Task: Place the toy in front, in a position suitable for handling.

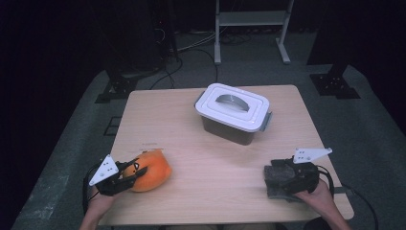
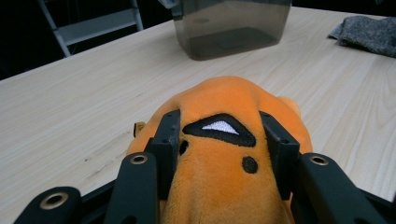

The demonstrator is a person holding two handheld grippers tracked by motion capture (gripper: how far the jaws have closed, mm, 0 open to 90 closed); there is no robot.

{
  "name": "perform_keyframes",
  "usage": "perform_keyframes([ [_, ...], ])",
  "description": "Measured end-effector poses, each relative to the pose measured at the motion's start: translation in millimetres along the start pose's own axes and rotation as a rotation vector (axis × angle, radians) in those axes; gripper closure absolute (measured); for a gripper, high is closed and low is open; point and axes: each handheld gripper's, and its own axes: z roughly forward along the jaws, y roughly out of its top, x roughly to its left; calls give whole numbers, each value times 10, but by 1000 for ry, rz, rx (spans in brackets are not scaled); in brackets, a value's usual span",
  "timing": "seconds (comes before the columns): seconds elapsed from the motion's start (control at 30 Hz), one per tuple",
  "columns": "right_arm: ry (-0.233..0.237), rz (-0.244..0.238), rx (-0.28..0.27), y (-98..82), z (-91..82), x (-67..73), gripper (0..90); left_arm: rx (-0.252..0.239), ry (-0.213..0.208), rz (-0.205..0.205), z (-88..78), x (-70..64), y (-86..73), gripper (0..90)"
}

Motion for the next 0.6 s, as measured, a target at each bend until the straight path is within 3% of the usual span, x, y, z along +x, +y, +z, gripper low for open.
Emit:
perform_keyframes([
  [0.3,1,1,-3,1,3,-4,150,-33,-18,18,-2,-28,162,567],
  [0.6,2,3,-7,-1,-14,-10,150,-69,-82,46,201,-167,367,569],
])
